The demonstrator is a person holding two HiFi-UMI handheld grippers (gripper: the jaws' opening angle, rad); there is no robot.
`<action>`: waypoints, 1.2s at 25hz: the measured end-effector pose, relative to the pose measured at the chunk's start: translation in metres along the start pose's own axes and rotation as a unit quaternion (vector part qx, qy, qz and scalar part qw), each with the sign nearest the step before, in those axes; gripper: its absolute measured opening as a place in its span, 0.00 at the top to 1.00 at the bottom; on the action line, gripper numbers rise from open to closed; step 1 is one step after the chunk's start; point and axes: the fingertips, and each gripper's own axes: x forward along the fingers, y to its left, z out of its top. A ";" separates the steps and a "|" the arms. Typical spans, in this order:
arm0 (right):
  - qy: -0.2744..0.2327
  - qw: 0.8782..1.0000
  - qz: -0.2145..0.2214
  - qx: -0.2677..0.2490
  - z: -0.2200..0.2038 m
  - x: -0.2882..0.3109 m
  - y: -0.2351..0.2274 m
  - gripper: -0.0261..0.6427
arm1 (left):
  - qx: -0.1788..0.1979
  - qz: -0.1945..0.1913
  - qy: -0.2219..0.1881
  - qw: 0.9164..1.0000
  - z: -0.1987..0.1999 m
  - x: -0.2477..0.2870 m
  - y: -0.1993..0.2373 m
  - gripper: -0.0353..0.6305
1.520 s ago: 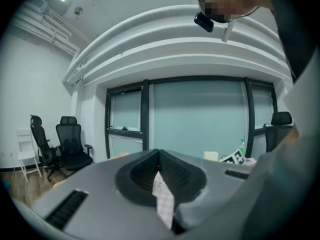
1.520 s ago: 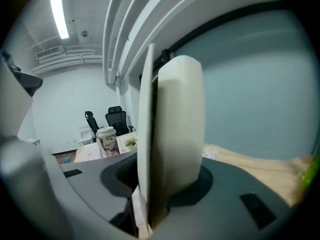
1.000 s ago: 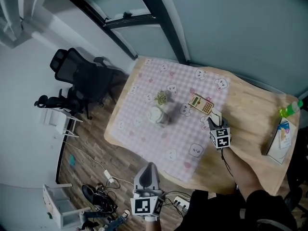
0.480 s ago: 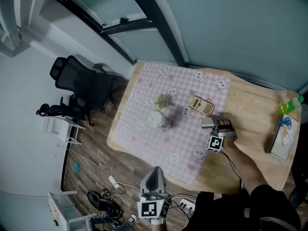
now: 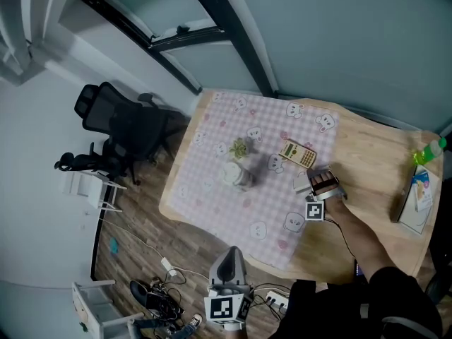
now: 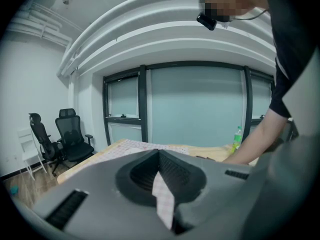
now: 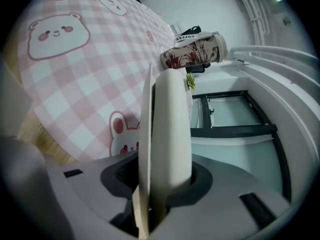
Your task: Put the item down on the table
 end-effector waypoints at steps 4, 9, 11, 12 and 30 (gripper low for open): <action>-0.020 0.999 -0.014 0.022 0.008 -0.003 -0.007 0.69 | 0.000 0.003 0.001 1.000 0.000 -0.002 0.001 0.95; -0.012 0.999 0.030 0.008 -0.002 -0.010 0.000 0.54 | 0.000 0.007 -0.004 1.000 -0.001 -0.003 0.001 0.95; -0.029 0.996 0.074 0.049 0.000 -0.018 0.002 0.43 | -0.001 0.006 -0.004 1.000 -0.002 -0.004 0.001 0.95; -0.033 0.992 0.103 0.068 -0.001 -0.021 0.004 0.40 | -0.002 0.005 -0.003 1.000 -0.002 -0.004 0.000 0.95; -0.035 0.986 0.137 0.092 -0.005 -0.050 -0.021 0.29 | 0.001 0.005 -0.020 1.000 0.002 -0.012 -0.001 0.95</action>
